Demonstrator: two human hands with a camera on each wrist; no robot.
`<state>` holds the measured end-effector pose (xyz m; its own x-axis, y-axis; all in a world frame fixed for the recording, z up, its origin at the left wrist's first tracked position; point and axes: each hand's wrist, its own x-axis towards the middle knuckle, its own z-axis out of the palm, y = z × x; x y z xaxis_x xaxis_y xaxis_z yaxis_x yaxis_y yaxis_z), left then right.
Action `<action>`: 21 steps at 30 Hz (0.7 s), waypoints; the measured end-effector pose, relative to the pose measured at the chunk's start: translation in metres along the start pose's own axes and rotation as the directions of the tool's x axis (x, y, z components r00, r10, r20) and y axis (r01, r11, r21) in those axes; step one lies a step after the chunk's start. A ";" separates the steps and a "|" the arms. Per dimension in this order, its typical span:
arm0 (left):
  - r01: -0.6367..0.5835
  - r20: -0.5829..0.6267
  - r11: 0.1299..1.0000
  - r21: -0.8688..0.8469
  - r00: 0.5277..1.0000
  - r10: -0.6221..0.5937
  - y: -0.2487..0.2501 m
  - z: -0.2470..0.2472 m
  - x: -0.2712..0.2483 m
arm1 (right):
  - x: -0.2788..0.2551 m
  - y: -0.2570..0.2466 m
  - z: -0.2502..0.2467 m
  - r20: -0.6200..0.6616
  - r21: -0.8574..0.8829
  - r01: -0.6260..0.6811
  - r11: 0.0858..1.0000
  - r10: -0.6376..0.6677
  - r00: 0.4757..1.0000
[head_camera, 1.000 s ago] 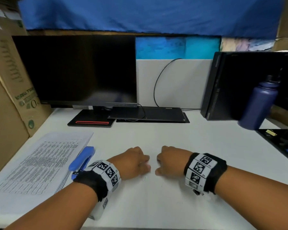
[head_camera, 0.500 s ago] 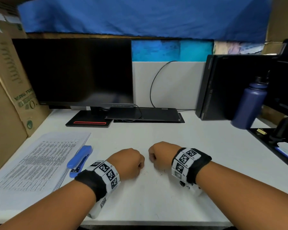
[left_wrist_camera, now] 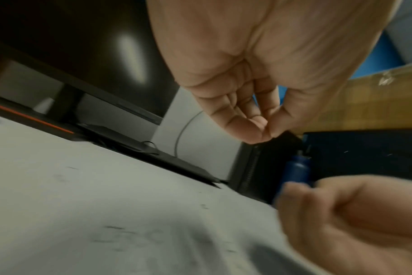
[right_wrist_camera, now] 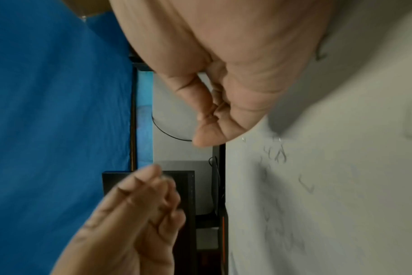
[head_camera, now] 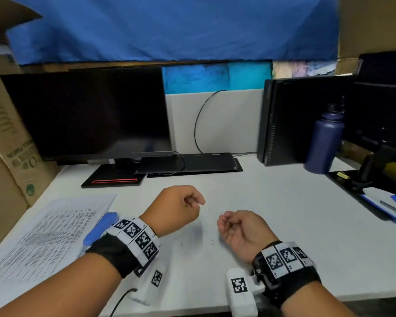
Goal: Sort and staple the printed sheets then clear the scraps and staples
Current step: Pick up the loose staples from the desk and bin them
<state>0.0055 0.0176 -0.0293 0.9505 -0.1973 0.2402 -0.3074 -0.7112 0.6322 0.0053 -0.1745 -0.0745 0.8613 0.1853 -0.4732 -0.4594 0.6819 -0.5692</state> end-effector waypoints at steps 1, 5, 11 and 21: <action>-0.028 0.028 0.998 -0.048 0.999 0.029 0.013 0.004 0.000 | -0.003 0.004 0.000 0.010 0.061 -0.034 0.998 0.034 0.999; -0.065 0.141 0.994 -0.084 0.987 0.076 0.043 0.023 -0.003 | -0.016 0.016 0.002 0.186 0.302 -0.107 0.947 0.052 0.981; 0.066 -0.022 0.998 -0.025 0.998 -0.066 0.019 0.006 0.007 | -0.019 0.006 -0.012 0.093 0.357 -0.072 0.931 0.041 0.995; -0.011 0.379 0.778 0.628 0.877 -0.294 -0.048 0.009 -0.014 | -0.003 -0.007 -0.044 0.021 0.383 -0.015 0.924 0.008 1.000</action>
<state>0.0079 0.0489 -0.0696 0.9417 -0.2196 -0.2548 -0.2203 -0.9751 0.0262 -0.0036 -0.2112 -0.0985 0.8621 0.2057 -0.4632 -0.3545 0.8979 -0.2610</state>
